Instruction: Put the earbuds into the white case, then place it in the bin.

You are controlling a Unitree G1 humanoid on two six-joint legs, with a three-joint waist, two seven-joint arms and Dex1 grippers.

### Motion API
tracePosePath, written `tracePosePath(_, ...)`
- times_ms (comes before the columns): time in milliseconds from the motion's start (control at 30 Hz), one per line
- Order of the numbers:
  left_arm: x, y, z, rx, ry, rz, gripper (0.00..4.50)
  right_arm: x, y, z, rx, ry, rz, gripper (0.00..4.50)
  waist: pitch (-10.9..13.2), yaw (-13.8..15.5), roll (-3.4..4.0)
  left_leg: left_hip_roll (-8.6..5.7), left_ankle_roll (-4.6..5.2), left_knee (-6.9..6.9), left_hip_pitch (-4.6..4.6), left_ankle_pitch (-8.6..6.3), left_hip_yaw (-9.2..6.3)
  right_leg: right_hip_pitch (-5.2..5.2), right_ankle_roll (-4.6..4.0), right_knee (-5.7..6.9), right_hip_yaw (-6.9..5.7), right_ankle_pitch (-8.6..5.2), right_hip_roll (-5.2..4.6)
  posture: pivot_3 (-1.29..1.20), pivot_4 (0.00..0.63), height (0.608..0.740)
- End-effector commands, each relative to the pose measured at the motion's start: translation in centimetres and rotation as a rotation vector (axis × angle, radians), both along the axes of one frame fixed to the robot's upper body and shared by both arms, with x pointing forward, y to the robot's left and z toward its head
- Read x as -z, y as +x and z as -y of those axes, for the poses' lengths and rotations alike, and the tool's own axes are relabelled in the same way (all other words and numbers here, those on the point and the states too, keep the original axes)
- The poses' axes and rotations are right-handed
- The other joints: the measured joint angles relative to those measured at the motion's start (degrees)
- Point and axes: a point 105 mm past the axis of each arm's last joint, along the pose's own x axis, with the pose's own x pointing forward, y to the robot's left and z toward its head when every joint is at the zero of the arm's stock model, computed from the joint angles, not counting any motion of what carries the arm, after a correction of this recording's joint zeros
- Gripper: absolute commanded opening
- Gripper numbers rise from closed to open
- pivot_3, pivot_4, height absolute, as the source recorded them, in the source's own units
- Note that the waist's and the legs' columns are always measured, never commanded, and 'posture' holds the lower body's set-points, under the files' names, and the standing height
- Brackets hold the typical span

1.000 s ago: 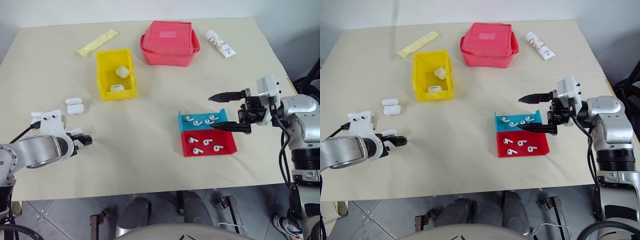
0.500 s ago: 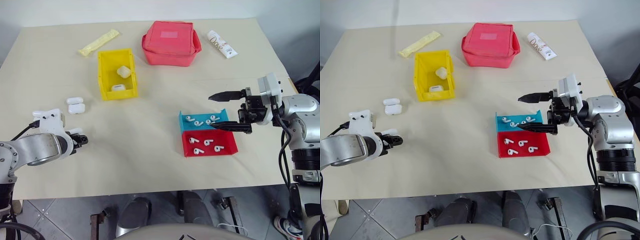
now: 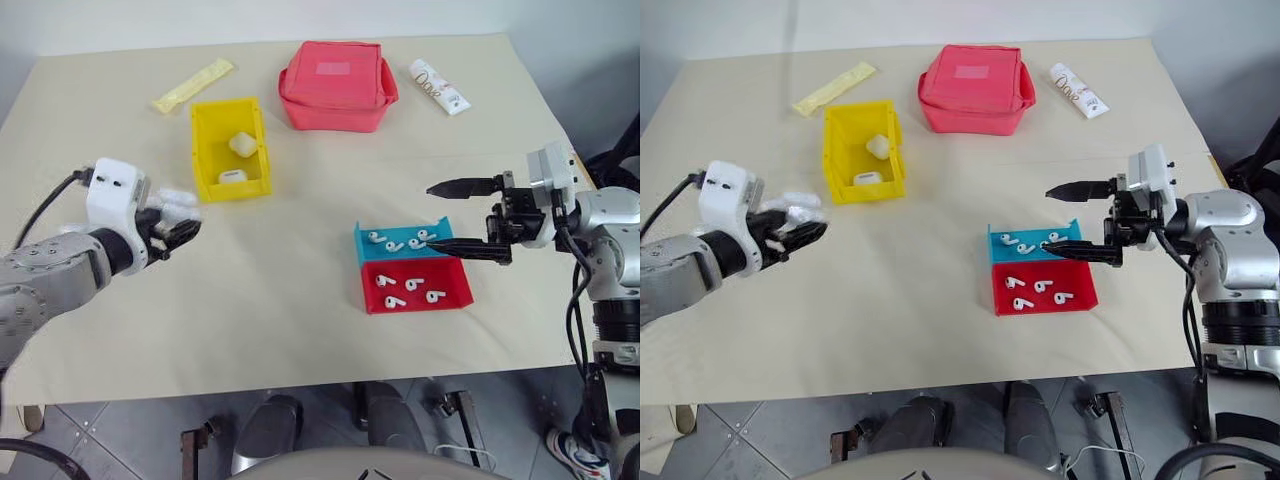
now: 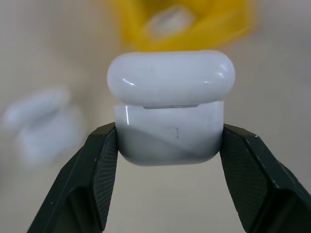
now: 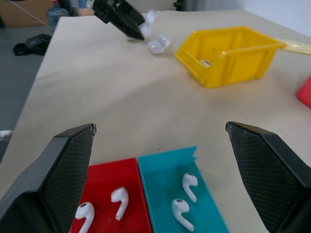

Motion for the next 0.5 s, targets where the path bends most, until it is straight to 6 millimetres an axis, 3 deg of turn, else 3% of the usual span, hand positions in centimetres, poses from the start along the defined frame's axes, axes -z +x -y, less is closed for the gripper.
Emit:
tracePosePath(33, -3.7, -1.8, 3.7, 0.374, -0.029, 0.326, 2.76, -1.3, -0.8, 0.2, 0.02, 0.005, 0.065, 4.5, -0.01, 0.0, -0.06, 0.05, -0.03, 0.03, -0.04, -0.01, -0.02, -0.01, -0.01, -0.03, -0.01, 0.01, 0.01, 0.0, 0.15, 0.74)
tracePosePath(333, -2.5, -4.1, 7.2, 0.78, -0.059, 0.454, 2.76, -0.3, -2.9, 0.8, 0.14, 0.009, 0.057, 4.5, -0.02, 0.04, -0.08, 0.09, 0.05, 0.07, -0.01, -0.05, 0.06, 0.02, 0.02, -0.19, 0.01, 0.06, 0.01, 0.0, 0.15, 0.74)
tracePosePath(500, -1.1, -4.0, 8.3, 0.921, -0.028, 0.486, 2.76, 0.6, -4.8, 1.4, 0.242, -0.003, 0.019, 4.5, -0.02, 0.74, -0.14, 0.02, 0.11, 0.16, -0.04, -0.05, 0.05, 0.05, 0.09, -0.27, -0.04, 0.11, 0.0, 0.0, 0.15, 0.74)
